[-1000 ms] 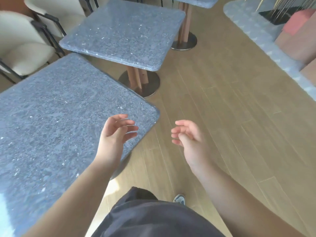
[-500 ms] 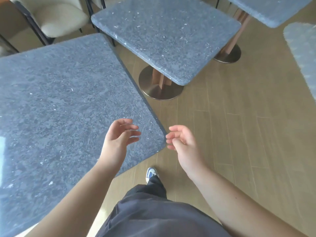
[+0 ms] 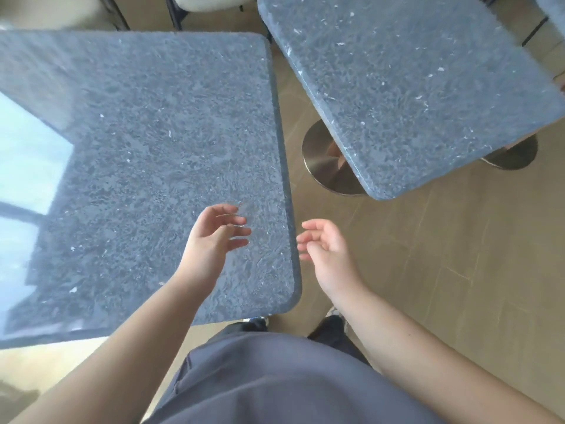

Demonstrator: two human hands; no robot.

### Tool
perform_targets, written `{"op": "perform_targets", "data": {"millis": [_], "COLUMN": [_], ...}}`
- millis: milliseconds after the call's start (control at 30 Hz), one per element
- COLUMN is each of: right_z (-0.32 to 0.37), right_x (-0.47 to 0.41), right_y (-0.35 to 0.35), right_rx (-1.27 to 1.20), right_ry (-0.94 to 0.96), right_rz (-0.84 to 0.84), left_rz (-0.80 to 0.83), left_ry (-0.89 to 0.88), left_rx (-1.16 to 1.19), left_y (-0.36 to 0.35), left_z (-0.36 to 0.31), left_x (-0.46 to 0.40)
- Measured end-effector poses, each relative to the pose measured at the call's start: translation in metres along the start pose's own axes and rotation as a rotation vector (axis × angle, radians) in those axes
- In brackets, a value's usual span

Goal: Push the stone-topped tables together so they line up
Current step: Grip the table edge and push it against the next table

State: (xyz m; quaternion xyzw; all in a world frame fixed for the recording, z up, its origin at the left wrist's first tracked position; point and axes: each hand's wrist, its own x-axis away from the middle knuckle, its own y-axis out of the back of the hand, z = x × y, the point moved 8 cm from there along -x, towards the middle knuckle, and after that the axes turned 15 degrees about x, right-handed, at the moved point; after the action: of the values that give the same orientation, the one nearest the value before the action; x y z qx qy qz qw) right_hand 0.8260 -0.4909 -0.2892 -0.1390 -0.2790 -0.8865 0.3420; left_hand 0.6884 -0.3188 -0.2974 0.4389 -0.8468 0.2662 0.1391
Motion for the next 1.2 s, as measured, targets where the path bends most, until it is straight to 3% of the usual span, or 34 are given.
{"op": "perform_targets", "data": {"millis": [400,700,933,1033,1200], "right_z": [-0.018,-0.089,-0.142,-0.166,-0.195], "right_x": [-0.077,-0.074,-0.056,-0.057,-0.048], "right_y": [0.037,-0.003,-0.053,-0.060,-0.055], "right_rx": [0.190,0.383,0.587,0.703,0.498], "right_ry": [0.133,0.010,-0.048,-0.105,-0.472], "right_rz": [0.485,0.687,0.757,0.726,0.661], "left_rz": [-0.526,-0.893,-1.020,-1.043,-0.960], "left_ry": [-0.144,-0.001,0.064,0.174,0.405], "left_rx": [0.159,0.365,0.524,0.640,0.960], "left_y": [-0.032,-0.015,0.017,0.029,0.025], "left_z": [0.059,0.156,0.219,0.249,0.294], "left_x": [0.037,0.091,0.117,0.121,0.113]}}
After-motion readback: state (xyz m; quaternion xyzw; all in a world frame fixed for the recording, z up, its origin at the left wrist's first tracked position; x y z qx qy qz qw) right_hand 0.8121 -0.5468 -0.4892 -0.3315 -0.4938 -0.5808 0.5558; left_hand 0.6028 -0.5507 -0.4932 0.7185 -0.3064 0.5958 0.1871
